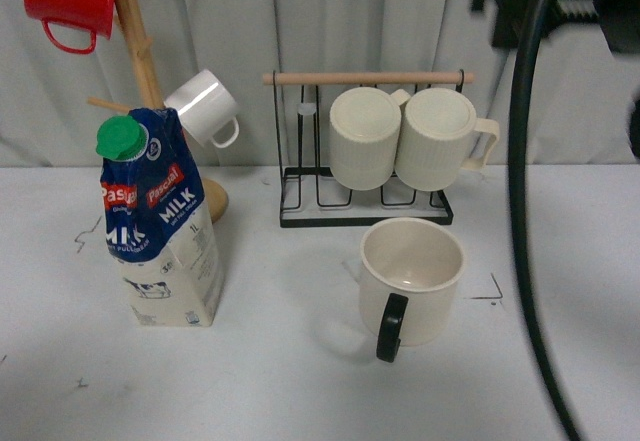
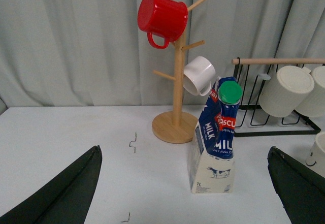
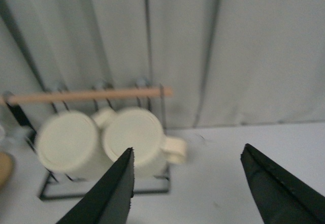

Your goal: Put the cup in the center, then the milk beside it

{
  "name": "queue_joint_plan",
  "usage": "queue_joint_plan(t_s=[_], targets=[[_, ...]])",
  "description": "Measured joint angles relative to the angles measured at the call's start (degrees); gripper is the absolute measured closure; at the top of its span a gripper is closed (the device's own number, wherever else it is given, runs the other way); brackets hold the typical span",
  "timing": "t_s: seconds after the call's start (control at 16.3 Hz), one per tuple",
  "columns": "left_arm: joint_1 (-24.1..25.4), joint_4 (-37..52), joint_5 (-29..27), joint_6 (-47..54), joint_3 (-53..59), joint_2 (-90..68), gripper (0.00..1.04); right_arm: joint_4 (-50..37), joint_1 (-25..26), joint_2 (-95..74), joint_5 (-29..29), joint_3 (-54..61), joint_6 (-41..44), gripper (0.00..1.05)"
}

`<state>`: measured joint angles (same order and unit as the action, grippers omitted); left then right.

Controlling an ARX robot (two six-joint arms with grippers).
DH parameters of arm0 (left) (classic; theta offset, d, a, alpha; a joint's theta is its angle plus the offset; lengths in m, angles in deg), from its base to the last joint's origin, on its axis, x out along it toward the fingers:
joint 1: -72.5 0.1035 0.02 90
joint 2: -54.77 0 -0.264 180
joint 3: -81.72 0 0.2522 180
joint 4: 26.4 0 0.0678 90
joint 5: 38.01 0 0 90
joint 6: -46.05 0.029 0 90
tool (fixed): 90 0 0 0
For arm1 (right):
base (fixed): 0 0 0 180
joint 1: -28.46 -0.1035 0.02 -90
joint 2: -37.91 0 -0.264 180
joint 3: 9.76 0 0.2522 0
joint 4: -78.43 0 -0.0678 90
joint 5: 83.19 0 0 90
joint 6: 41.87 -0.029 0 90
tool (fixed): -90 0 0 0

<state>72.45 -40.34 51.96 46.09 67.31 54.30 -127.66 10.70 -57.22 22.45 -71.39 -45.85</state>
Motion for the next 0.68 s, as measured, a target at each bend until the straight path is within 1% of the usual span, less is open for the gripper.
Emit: queue_joint_plan(t_s=[0.06, 0.12, 0.18, 0.25, 0.31, 0.43, 0.49, 0.68], targets=[[0.04, 0.00, -0.04, 0.00, 0.00, 0.00, 0.07, -8.61, 2.25, 0.44, -0.39, 9.22, 1.77, 0.47], [0.04, 0.00, 0.02, 0.00, 0.00, 0.00, 0.07, -15.21, 4.61, 3.52, -1.57, 15.89, 2.62, 0.61], [0.04, 0.00, 0.04, 0.00, 0.00, 0.00, 0.07, -18.25, 5.95, 9.16, -2.75, 19.39, 2.95, 0.74], [0.04, 0.00, 0.02, 0.00, 0.00, 0.00, 0.07, -19.54, 6.80, 13.77, -4.28, 22.27, 3.21, 0.87], [0.04, 0.00, 0.02, 0.00, 0.00, 0.00, 0.07, -19.04, 7.65, 16.33, -6.05, 26.64, 3.54, 1.02], [0.04, 0.00, 0.00, 0.00, 0.00, 0.00, 0.07, -18.01, 8.96, 17.64, -6.80, 30.29, 3.74, 1.03], [0.04, 0.00, 0.02, 0.00, 0.00, 0.00, 0.07, -17.62, 10.43, 21.44, -7.67, 33.42, 3.76, 1.03], [0.04, 0.00, 0.02, 0.00, 0.00, 0.00, 0.07, -15.41, 11.96, 29.51, -10.05, 37.81, 3.78, 1.03]])
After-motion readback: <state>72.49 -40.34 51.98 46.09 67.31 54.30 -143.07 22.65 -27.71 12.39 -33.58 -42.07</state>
